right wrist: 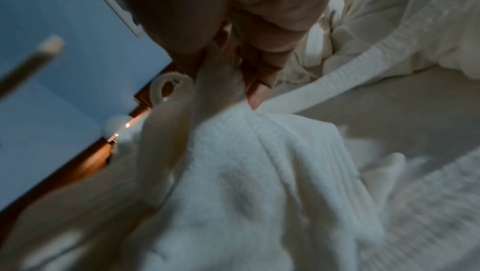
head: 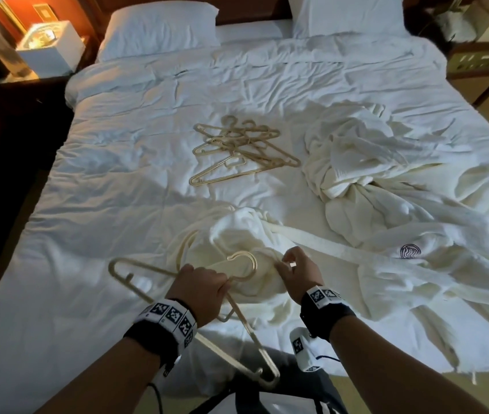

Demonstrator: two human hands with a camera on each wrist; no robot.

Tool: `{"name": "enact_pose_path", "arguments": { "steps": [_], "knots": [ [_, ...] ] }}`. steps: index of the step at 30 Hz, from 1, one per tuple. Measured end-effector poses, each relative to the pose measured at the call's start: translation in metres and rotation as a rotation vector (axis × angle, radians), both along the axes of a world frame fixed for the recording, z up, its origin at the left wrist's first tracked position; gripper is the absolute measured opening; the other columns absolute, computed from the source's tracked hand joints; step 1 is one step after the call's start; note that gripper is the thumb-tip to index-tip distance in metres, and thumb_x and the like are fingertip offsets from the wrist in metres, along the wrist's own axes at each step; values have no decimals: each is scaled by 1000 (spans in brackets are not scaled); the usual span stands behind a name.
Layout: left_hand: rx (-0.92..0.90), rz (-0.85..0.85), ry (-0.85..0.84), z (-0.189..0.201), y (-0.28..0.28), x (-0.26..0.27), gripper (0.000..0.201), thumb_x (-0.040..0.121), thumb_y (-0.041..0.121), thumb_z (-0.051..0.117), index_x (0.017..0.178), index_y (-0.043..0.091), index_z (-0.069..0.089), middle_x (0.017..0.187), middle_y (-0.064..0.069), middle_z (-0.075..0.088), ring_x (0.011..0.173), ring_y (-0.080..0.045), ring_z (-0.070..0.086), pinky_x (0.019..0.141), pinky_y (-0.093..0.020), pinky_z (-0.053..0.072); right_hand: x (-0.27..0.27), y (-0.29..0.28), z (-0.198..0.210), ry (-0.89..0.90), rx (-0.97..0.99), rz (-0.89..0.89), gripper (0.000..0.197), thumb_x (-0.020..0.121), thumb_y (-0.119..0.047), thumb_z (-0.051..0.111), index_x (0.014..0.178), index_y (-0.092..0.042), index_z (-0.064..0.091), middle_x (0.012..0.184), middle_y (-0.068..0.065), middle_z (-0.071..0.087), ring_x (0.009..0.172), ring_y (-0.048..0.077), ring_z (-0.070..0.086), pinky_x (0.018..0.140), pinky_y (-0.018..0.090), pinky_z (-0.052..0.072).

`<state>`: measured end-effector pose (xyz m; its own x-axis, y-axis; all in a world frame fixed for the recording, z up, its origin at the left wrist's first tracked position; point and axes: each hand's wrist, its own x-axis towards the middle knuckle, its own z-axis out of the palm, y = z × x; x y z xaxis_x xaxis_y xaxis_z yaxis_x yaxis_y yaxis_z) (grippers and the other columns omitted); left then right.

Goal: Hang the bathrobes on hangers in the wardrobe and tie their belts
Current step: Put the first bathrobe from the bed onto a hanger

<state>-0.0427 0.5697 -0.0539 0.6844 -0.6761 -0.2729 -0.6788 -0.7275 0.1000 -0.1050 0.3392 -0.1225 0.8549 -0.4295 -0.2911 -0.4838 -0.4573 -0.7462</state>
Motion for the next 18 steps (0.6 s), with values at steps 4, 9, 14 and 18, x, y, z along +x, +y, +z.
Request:
{"name": "enact_pose_path", "arguments": {
  "steps": [4, 9, 14, 18],
  "knots": [
    [-34, -111, -216, 6, -8, 10, 43, 87, 49, 40, 58, 22, 58, 55, 5, 59, 61, -22, 59, 71, -36, 45, 9, -7, 19, -76, -38, 150, 6, 86, -31, 68, 85, -28, 62, 96, -6, 58, 82, 14, 56, 74, 24, 38],
    [53, -179, -287, 15, -11, 28, 47, 83, 53, 43, 56, 21, 65, 55, 4, 58, 68, -23, 57, 80, -38, 38, 11, -12, 30, -28, -145, 365, 17, 85, -31, 67, 98, -28, 57, 114, -6, 41, 89, 16, 52, 82, 28, 44],
    [158, -317, -273, 14, -8, 28, 36, 78, 47, 61, 57, 19, 69, 54, 4, 58, 67, -26, 54, 83, -40, 34, 10, -8, 34, 6, -280, 443, 23, 87, -31, 65, 101, -18, 53, 117, 1, 42, 79, 23, 55, 69, 29, 43],
    [239, -381, -242, 17, -8, 28, 37, 84, 49, 56, 66, 21, 74, 62, 4, 64, 74, -26, 56, 86, -41, 31, 19, -3, 44, -1, -149, 359, 24, 91, -36, 61, 107, -19, 62, 113, -3, 48, 92, 15, 52, 80, 26, 41]
  ]
}}
